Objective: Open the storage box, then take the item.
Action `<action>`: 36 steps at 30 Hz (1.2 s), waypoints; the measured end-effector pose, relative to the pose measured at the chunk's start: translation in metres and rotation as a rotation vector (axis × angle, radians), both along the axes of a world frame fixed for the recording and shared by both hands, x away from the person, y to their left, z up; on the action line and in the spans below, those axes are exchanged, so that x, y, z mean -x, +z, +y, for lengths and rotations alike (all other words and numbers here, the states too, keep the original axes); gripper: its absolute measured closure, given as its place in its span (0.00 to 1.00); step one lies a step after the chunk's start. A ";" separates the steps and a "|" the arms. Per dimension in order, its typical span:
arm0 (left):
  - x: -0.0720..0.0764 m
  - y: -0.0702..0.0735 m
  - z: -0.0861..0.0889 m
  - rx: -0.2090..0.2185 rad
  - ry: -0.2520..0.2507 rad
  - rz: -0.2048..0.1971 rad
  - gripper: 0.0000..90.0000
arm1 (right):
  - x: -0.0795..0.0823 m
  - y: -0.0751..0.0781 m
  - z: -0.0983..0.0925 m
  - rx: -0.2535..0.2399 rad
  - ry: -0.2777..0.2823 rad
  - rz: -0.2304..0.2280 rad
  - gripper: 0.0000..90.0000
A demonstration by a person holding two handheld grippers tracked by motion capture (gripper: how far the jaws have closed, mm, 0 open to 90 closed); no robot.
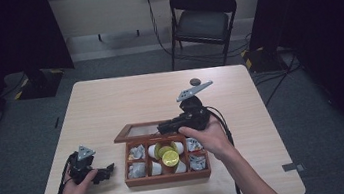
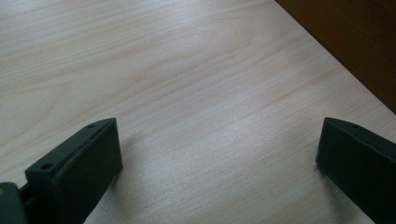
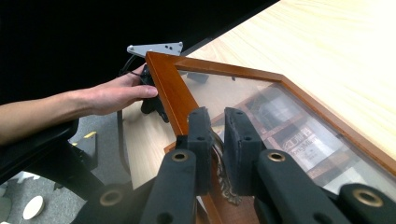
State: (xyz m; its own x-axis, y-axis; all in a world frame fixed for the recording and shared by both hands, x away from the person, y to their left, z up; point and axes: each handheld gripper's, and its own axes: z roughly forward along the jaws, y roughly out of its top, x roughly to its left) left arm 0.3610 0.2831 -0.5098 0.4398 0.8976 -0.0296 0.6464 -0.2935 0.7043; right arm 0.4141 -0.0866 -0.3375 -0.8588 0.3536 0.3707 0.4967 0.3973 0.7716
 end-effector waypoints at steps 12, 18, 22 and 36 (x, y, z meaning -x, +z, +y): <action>0.000 0.000 0.000 -0.001 0.003 0.000 0.00 | -0.012 0.006 -0.001 -0.011 0.011 0.039 0.90; 0.000 0.000 0.000 0.000 0.003 0.000 0.00 | -0.012 0.006 0.000 -0.008 0.008 0.040 0.90; 0.000 0.000 -0.001 0.002 0.007 -0.002 0.00 | -0.013 0.007 0.000 -0.006 0.008 0.037 0.90; 0.007 0.012 0.000 -0.036 -0.020 0.070 0.18 | -0.012 0.006 -0.001 -0.010 0.008 0.033 0.90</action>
